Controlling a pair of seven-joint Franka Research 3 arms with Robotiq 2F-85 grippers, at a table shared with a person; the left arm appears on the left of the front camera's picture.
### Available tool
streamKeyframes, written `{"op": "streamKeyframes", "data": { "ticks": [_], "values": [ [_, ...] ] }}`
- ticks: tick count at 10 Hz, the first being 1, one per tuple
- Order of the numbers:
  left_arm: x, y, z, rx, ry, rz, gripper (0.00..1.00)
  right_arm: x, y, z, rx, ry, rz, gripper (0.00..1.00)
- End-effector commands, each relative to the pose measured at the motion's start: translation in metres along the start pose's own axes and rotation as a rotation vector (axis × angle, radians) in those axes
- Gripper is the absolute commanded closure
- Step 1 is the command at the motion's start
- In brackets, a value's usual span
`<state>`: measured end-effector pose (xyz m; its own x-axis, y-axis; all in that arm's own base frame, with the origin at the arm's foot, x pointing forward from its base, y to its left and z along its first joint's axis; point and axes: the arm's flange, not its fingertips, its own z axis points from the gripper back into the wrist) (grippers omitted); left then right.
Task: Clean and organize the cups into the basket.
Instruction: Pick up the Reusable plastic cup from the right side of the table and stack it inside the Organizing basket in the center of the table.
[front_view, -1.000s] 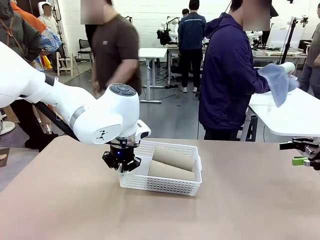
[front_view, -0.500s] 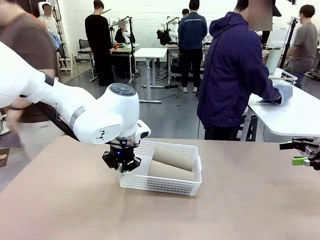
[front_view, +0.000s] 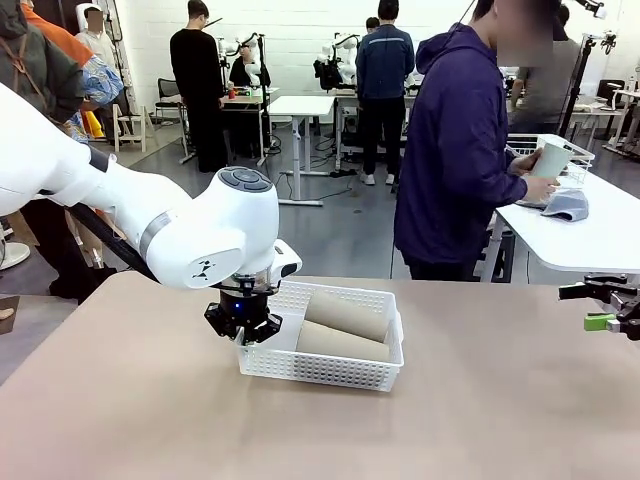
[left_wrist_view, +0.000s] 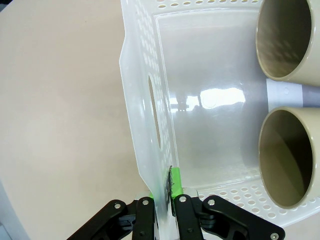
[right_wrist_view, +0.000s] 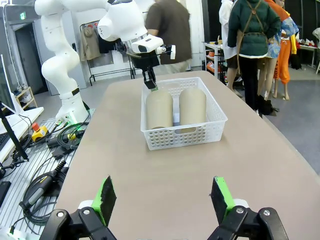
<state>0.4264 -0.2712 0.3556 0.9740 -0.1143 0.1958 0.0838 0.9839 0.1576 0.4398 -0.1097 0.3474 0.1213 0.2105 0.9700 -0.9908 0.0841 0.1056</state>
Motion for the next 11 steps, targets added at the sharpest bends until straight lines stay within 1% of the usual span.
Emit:
{"op": "streamKeyframes", "data": {
  "ticks": [1, 11],
  "values": [
    [-0.0028, -0.0010, -0.0020, 0.009, -0.001, -0.008, 1.00, 0.0028, 0.0027, -0.0010, 0.008, 0.009, 0.007, 0.00],
    [-0.0028, -0.0010, -0.0020, 0.009, -0.001, -0.008, 1.00, 0.0028, 0.0027, -0.0010, 0.008, 0.009, 0.007, 0.00]
  ]
}}
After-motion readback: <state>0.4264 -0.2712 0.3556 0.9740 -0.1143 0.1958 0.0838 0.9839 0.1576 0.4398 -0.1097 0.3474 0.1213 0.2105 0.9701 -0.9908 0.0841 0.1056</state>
